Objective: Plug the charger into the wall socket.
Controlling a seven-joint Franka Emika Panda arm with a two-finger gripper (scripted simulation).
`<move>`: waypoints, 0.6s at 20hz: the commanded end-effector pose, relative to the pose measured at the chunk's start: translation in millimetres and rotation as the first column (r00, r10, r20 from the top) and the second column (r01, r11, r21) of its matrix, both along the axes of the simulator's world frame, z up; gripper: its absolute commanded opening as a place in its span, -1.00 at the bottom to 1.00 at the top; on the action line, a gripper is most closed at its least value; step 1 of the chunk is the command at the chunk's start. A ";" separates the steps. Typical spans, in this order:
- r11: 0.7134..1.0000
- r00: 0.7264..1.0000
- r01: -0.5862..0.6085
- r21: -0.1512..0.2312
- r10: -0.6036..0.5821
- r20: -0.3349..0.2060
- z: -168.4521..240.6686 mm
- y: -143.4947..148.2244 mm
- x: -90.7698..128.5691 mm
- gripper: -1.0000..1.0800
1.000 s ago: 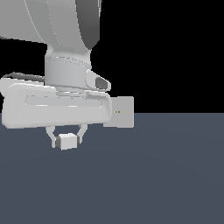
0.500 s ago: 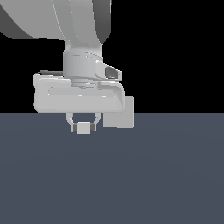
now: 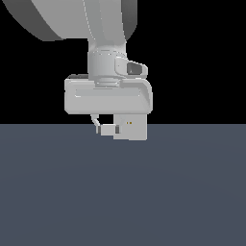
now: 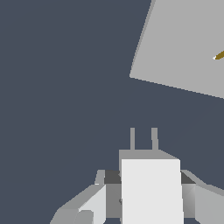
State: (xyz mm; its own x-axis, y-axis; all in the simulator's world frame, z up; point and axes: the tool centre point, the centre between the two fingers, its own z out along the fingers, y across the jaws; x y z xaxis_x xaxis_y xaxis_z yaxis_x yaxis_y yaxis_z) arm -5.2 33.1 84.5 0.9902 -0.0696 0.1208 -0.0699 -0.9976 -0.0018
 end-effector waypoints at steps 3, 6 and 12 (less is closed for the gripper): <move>0.994 0.994 0.113 0.000 -0.113 -0.001 7.7 -13.9 3.5 -1.00; 0.986 0.986 0.166 -0.001 -0.166 -0.002 11.2 -20.8 4.4 -1.00; 0.974 0.974 0.225 -0.001 -0.225 -0.003 15.2 -28.7 4.8 -1.00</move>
